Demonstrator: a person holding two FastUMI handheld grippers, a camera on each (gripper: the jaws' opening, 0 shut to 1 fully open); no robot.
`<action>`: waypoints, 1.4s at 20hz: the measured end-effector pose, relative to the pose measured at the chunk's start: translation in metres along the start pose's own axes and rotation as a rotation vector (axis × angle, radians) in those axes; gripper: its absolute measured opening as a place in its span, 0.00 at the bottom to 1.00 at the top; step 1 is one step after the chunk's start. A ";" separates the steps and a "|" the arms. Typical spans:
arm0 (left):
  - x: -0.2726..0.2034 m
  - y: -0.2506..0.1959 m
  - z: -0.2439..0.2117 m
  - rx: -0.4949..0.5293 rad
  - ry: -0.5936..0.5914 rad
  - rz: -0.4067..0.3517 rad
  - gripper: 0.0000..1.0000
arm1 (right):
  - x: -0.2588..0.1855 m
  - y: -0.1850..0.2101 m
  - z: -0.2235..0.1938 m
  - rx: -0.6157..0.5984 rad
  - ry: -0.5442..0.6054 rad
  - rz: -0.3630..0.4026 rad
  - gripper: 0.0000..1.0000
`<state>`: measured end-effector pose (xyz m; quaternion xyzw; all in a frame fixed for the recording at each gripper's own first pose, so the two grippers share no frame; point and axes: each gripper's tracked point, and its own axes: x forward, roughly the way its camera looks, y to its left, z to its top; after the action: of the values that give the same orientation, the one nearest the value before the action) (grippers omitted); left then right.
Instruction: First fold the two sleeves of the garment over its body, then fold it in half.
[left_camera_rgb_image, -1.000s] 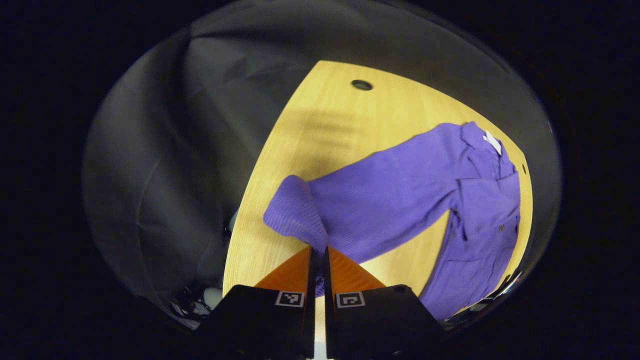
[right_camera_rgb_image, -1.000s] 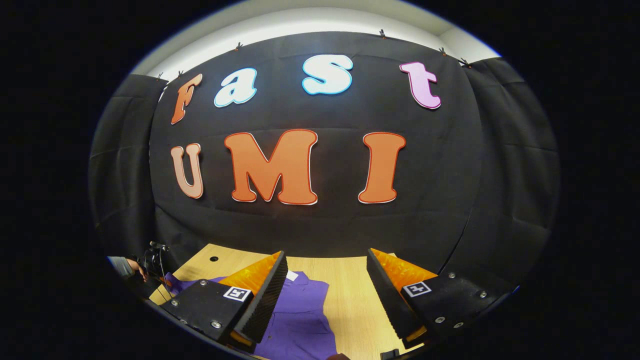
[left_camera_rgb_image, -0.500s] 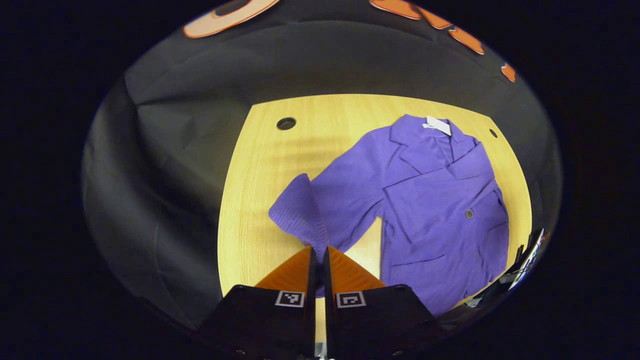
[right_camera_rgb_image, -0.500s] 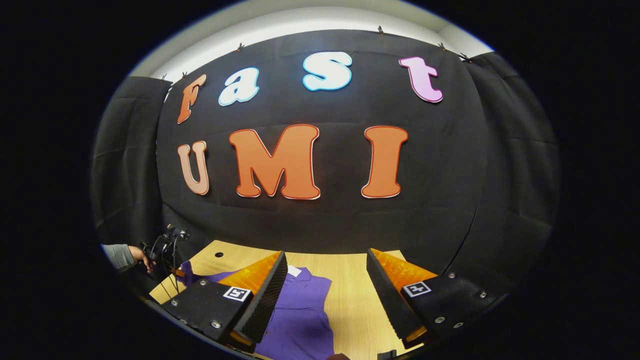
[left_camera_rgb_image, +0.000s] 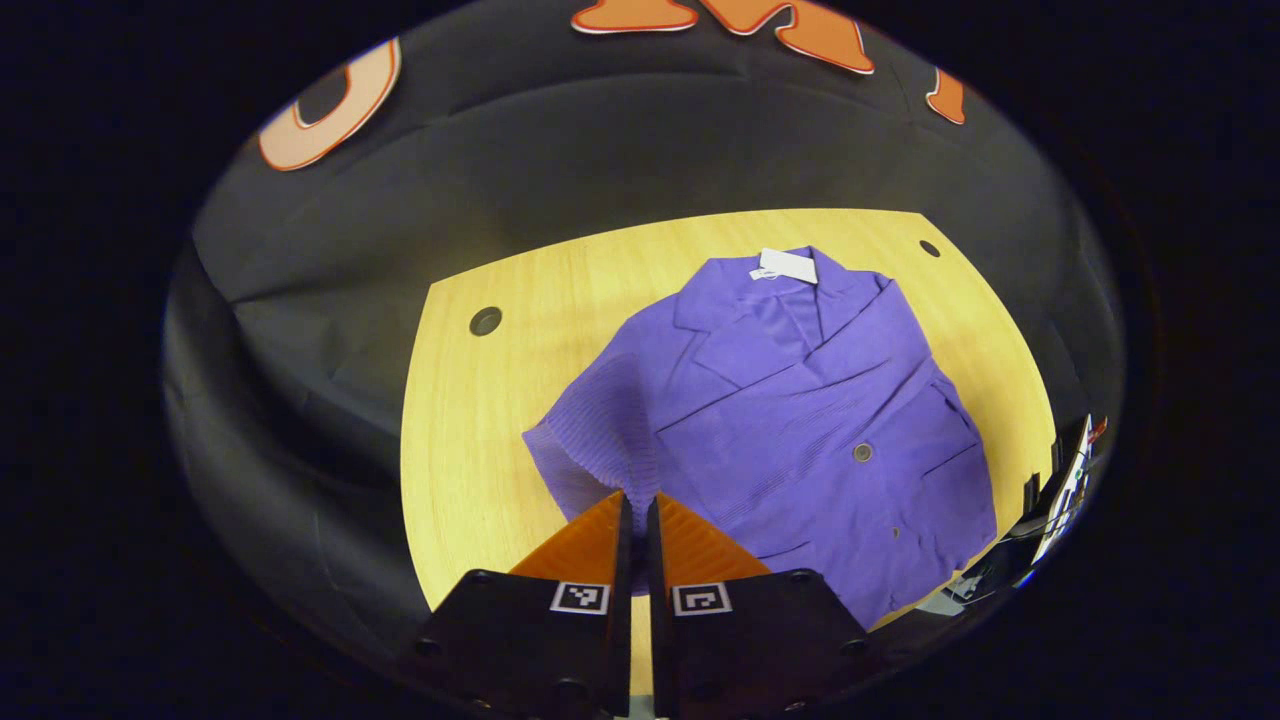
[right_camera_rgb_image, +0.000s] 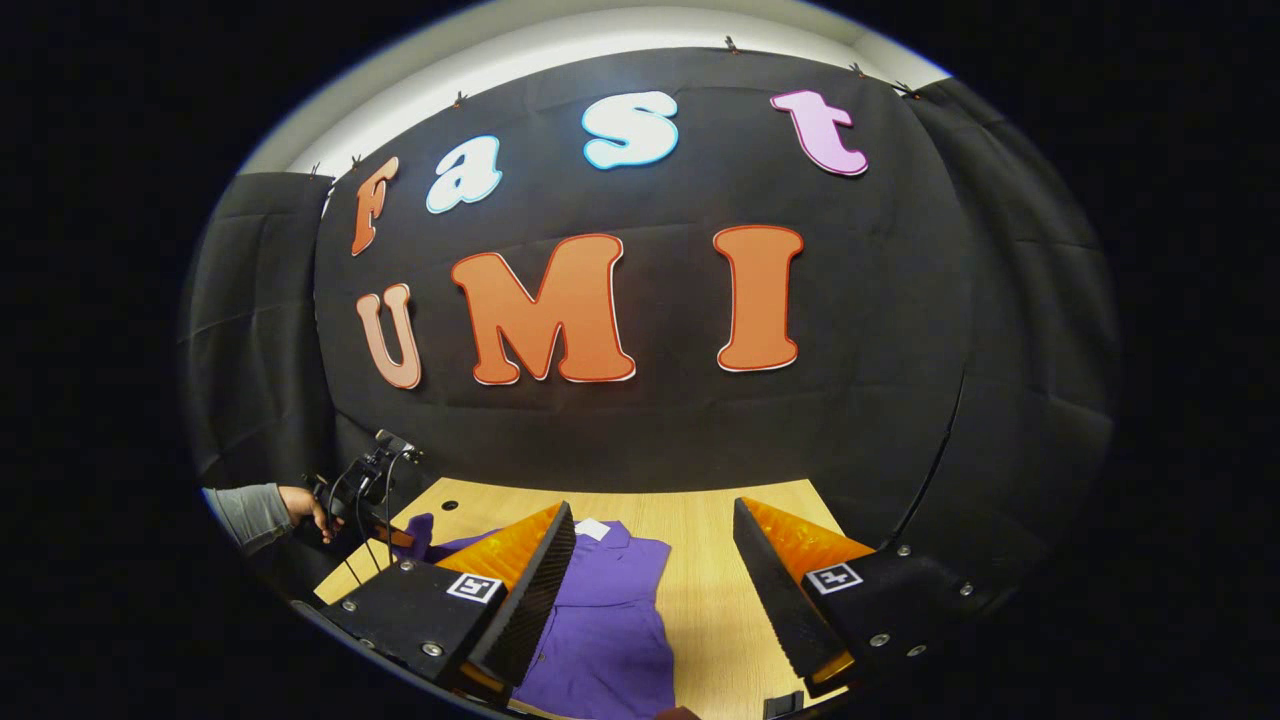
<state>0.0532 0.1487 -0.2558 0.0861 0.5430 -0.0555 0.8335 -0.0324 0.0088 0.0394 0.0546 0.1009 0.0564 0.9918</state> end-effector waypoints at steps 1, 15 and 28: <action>0.000 -0.011 0.006 0.011 -0.003 -0.009 0.09 | -0.002 -0.003 -0.002 0.008 0.004 -0.003 0.94; 0.006 -0.143 0.097 0.177 -0.064 -0.110 0.09 | -0.024 -0.040 -0.018 0.045 0.031 -0.055 0.94; 0.053 -0.263 0.149 0.300 -0.089 -0.198 0.09 | -0.039 -0.083 -0.033 0.092 0.059 -0.142 0.94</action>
<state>0.1591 -0.1392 -0.2671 0.1530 0.4972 -0.2216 0.8248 -0.0693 -0.0745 0.0046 0.0911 0.1363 -0.0174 0.9863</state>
